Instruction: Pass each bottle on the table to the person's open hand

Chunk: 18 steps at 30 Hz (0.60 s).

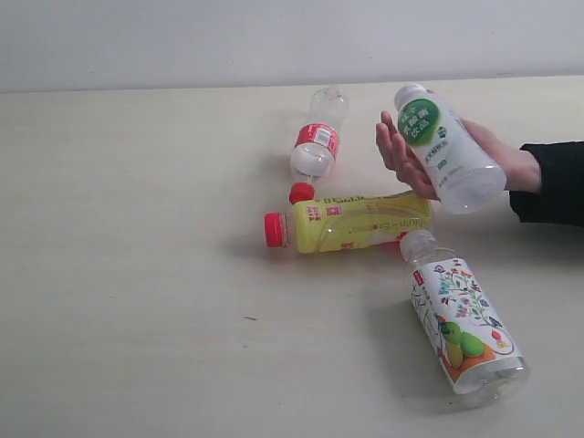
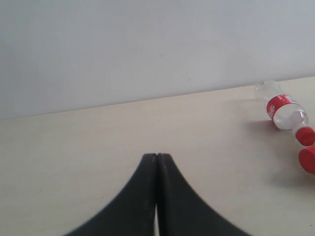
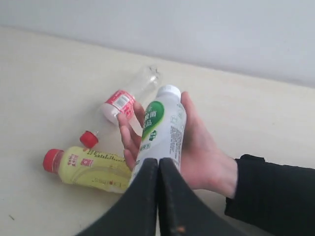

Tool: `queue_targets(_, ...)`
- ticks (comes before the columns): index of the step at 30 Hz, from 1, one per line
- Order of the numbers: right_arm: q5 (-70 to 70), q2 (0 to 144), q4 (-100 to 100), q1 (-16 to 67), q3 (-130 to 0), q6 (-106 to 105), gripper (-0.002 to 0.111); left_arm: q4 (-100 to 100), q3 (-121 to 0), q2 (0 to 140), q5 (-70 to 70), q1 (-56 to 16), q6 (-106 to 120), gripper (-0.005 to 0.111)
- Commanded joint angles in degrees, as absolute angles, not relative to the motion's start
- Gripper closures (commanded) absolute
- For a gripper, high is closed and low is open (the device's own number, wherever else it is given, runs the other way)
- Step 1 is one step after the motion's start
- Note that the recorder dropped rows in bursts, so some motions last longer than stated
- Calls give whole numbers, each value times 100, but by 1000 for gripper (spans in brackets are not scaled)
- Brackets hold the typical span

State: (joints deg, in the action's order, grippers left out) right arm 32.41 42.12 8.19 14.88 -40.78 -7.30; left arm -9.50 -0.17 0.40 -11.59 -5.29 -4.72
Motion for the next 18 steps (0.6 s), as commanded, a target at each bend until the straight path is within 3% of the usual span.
queue_targets(1, 2754, 3331, 956, 1459, -3394, -810, 108, -967, 0, 0, -1109, -509, -456, 107)
queue_targets(18, 1812, 942, 1040, 1459, -2380, -1140, 108, -967, 0, 0, -1109, -509, -456, 107)
